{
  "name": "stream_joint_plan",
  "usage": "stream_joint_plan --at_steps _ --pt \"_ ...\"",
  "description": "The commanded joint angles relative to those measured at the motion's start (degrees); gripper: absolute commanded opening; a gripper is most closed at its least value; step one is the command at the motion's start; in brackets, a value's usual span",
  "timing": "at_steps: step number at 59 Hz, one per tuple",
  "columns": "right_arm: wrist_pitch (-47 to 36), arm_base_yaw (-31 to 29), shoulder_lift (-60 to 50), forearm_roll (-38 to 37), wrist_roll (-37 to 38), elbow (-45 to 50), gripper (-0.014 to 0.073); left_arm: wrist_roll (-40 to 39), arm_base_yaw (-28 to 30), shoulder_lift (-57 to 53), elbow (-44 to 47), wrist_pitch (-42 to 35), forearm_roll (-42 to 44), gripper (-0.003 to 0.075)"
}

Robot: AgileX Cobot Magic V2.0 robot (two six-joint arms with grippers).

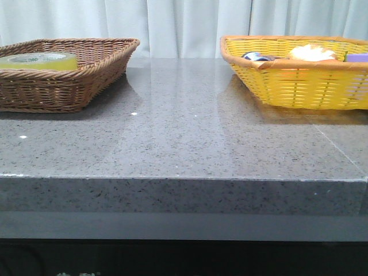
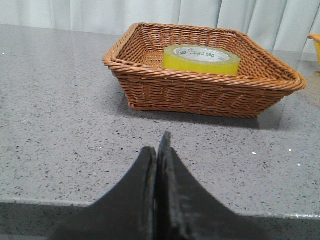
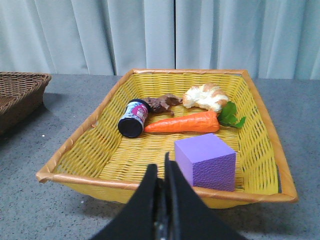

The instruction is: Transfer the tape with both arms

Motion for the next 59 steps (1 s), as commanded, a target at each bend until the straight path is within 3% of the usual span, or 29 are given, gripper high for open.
stream_joint_plan --at_steps 1,59 --pt "-4.41 -0.45 0.14 0.04 -0.36 -1.43 -0.007 -0.47 0.18 -1.11 2.22 -5.32 -0.58 -0.002" --pt "-4.52 -0.45 -0.5 0.04 -0.36 -0.05 -0.007 -0.47 0.18 -1.11 2.22 -5.32 -0.58 -0.002"
